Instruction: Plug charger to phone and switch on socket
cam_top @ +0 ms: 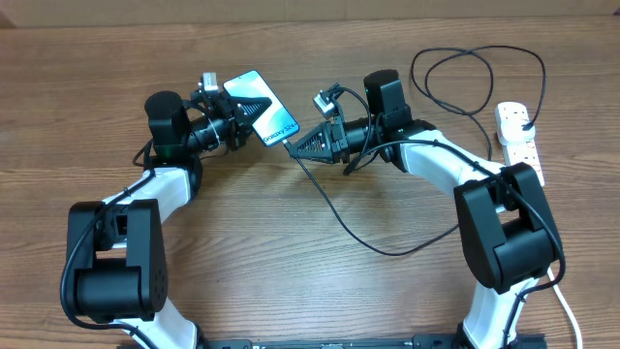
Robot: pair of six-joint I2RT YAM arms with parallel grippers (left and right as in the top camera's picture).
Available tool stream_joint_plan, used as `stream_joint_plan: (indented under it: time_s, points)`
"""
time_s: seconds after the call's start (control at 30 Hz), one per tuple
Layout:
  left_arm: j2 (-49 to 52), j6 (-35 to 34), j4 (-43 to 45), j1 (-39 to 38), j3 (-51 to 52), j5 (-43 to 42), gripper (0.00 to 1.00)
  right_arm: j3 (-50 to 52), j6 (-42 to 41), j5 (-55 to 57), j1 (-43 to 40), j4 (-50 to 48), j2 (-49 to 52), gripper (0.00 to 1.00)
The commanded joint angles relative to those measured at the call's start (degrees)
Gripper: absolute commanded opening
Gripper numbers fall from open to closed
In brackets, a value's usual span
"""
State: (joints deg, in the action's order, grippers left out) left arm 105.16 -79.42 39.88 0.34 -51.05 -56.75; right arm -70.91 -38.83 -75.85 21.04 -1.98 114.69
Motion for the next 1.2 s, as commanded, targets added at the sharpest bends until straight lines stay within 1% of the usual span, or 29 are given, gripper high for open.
stream_joint_plan:
  time_s: [0.0,0.47,1.17]
  points:
    - [-0.55,-0.24,0.48,-0.42,-0.83,-1.31,0.05,0.37,-0.44,0.37,-0.17,-0.59,-1.75,0.04]
    - [-0.55,0.13,0.46,-0.42,-0.83,-1.33,0.04,0.37,-3.21,1.66,-0.17,-2.97,-1.75,0.04]
    - [-0.55,0.09,0.50,-0.37,-0.83,-1.33,0.04,0.37,-3.41,4.07,-0.20,-2.29,-1.75,0.04]
